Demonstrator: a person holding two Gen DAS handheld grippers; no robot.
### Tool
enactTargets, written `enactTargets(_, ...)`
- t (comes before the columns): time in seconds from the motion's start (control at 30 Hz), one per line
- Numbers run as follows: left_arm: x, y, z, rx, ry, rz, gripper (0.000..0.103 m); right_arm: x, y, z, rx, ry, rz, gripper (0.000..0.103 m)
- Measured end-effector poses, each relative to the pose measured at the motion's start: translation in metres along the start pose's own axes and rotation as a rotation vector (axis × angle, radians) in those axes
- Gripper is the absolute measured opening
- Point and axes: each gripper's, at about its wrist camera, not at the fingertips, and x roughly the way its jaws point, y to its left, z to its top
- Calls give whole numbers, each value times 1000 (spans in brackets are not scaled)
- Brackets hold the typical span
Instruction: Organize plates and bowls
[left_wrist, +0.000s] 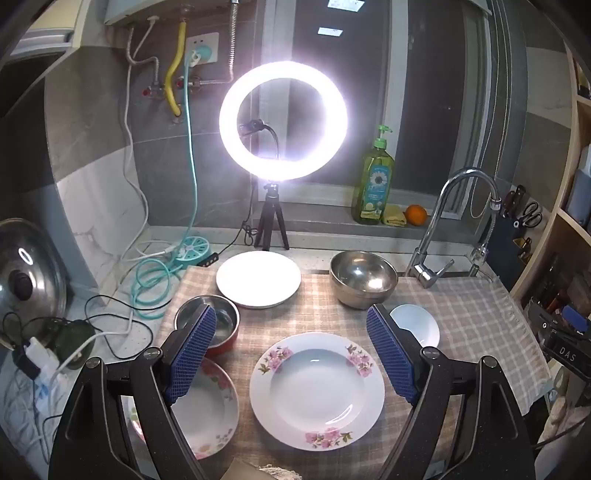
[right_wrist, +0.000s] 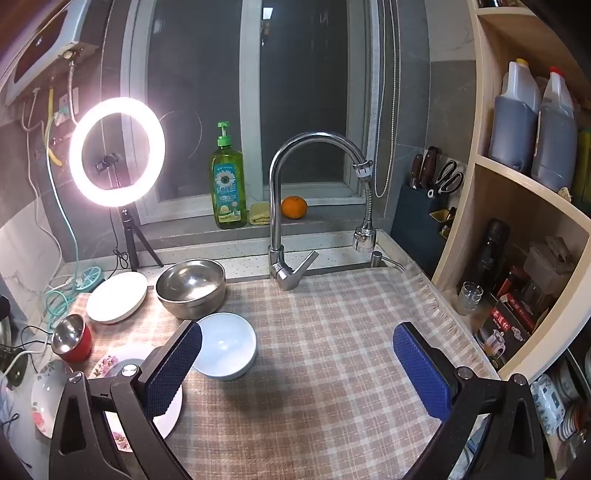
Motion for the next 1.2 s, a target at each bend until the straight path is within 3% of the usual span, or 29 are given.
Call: enactTargets(1.2,0,5,-5,-4,8,0,84,0,1,0,-2,-2,-5,102)
